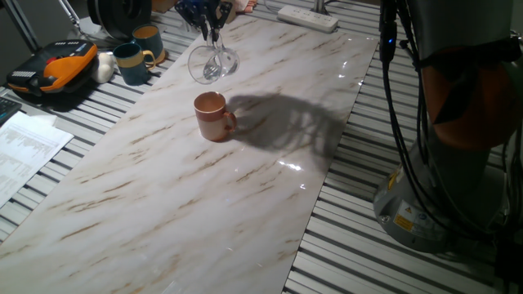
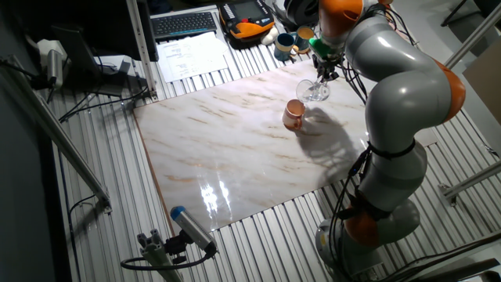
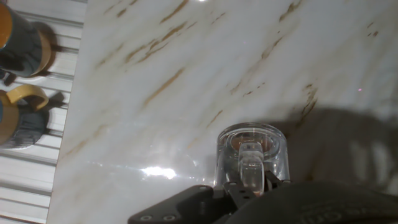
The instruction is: Pour the water from one cup into another empty cup
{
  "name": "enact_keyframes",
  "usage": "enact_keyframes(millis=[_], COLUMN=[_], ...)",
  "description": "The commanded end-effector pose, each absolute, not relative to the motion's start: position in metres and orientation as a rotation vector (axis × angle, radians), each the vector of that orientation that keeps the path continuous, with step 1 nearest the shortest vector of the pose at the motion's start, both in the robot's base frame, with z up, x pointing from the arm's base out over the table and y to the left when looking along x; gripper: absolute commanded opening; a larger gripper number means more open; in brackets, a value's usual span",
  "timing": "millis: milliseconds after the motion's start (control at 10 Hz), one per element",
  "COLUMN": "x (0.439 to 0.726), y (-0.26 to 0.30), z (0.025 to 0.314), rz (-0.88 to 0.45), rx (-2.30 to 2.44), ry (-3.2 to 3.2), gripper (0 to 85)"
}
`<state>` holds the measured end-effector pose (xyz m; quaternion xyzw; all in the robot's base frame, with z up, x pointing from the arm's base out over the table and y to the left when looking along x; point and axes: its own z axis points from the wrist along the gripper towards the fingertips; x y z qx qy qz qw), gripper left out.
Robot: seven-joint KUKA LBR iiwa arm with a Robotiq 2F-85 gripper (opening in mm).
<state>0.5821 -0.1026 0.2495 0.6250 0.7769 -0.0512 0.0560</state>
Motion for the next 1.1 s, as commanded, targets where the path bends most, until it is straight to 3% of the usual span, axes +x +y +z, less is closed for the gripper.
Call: enact_keyframes(millis=[0, 800, 1000], x=[0.5818, 0.5801, 0.5802], y=[-0.1025, -0.1049, -0.1058], z=[0.2497, 0.2533, 0.2536], rz=[-0.146, -0.213, -0.290], rx=[1.899, 1.841, 1.822], ry=[2.357, 2.338, 2.317], gripper=[0.0, 0.0, 0.0])
